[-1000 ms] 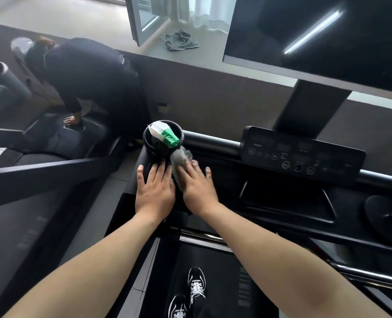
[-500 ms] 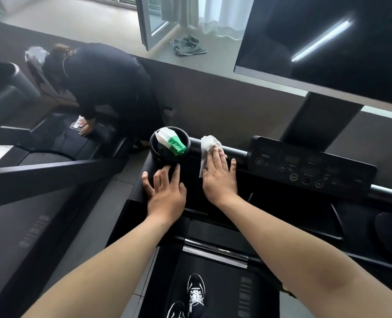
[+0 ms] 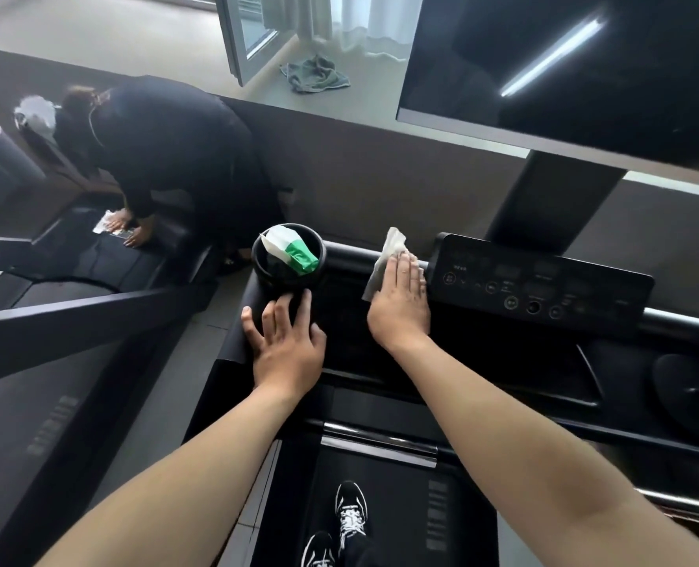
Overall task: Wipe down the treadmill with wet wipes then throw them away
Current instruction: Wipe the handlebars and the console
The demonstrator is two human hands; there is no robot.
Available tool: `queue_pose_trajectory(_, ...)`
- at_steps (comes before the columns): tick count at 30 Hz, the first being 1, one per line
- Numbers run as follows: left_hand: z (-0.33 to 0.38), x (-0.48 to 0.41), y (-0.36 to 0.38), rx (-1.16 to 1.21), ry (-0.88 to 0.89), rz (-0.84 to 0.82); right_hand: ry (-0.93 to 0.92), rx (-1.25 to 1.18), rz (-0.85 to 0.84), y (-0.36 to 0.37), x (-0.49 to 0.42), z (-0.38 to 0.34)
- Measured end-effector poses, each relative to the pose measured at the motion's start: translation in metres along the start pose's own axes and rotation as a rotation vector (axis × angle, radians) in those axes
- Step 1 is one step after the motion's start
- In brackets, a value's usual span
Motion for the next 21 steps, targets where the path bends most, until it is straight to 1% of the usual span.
queue_pose_trajectory(3,0.0,0.0,0.0,-0.009,0.009,-0.017,0.057,-0.005,0.012,0.001,0.007,-0.002)
queue_pose_trajectory(4,0.0,0.0,0.001,-0.015,0.017,-0.02,0.046,-0.004,-0.01,0.004,0.007,-0.009)
queue_pose_trajectory(5,0.0,0.0,0.002,-0.022,0.029,-0.023,-0.004,-0.008,-0.053,0.008,0.005,-0.02)
queue_pose_trajectory(8,0.001,0.0,0.004,-0.035,0.05,-0.022,-0.293,-0.024,-0.22,0.024,0.011,-0.052)
queue_pose_trajectory(9,0.001,0.0,0.004,-0.036,0.051,-0.018,-0.349,-0.017,-0.257,0.028,0.014,-0.053)
queue_pose_trajectory(10,0.001,0.0,0.004,-0.032,0.052,-0.019,-0.361,-0.008,-0.272,0.029,0.017,-0.049)
queue_pose_trajectory(13,0.001,0.001,0.002,-0.014,0.053,-0.02,-0.247,-0.02,-0.215,0.027,0.029,-0.019)
queue_pose_trajectory(17,0.001,0.002,0.0,0.026,0.051,-0.034,0.034,-0.064,-0.13,0.018,0.051,0.033)
queue_pose_trajectory(19,0.001,0.002,0.0,0.046,0.061,-0.052,0.143,-0.061,-0.1,0.014,0.064,0.048)
queue_pose_trajectory(21,0.0,0.003,0.0,0.053,0.086,-0.08,0.209,-0.077,-0.091,0.012,0.07,0.05)
Point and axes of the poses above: each hand's wrist, its own x-axis away from the middle knuckle, its own y-axis out of the palm, z = x × y, the point moved 8 cm from there along -x, towards the middle knuckle, and after that the axes turned 6 degrees about -x, right-handed, at the moved point
